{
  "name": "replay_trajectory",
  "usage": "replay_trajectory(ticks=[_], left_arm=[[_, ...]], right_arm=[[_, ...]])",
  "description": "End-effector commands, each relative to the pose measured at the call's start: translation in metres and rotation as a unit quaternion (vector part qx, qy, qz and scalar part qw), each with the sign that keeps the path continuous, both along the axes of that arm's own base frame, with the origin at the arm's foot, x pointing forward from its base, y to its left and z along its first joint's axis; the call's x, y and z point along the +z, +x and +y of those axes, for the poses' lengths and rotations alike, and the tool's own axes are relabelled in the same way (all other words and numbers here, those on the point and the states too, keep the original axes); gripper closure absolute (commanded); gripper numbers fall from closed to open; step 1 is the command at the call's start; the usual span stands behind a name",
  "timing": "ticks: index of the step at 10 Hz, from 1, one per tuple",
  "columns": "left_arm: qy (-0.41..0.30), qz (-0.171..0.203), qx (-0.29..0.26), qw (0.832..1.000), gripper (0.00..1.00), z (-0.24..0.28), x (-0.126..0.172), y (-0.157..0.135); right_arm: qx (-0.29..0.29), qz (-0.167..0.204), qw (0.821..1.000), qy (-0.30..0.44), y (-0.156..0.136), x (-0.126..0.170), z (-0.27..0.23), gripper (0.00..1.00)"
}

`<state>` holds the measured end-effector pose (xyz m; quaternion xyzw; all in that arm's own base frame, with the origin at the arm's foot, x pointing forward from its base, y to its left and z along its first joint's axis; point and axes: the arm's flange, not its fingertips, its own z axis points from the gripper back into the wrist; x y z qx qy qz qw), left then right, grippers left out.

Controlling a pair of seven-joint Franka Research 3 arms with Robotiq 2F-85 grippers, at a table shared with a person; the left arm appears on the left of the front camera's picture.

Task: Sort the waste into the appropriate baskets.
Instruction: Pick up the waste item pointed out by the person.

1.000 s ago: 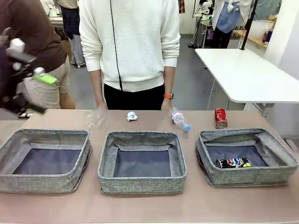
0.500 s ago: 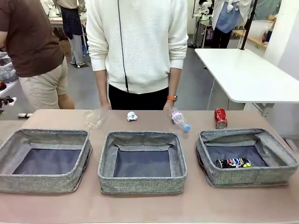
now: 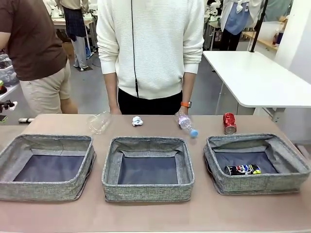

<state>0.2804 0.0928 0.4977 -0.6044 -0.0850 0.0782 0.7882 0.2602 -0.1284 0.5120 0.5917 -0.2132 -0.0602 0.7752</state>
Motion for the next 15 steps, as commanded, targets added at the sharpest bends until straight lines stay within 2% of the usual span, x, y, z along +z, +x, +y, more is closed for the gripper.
replay_trajectory(ticks=[1, 15], left_arm=[[-0.008, 0.001, 0.005, 1.000, 0.00, -0.0018, 0.0048, -0.0003], [-0.008, 0.001, 0.005, 1.000, 0.00, -0.0018, 0.0048, -0.0003]], right_arm=[[0.002, -0.017, 1.000, 0.008, 0.0023, 0.0024, 0.0004, 0.00], [0.002, -0.017, 1.000, 0.008, 0.0023, 0.0024, 0.0004, 0.00]])
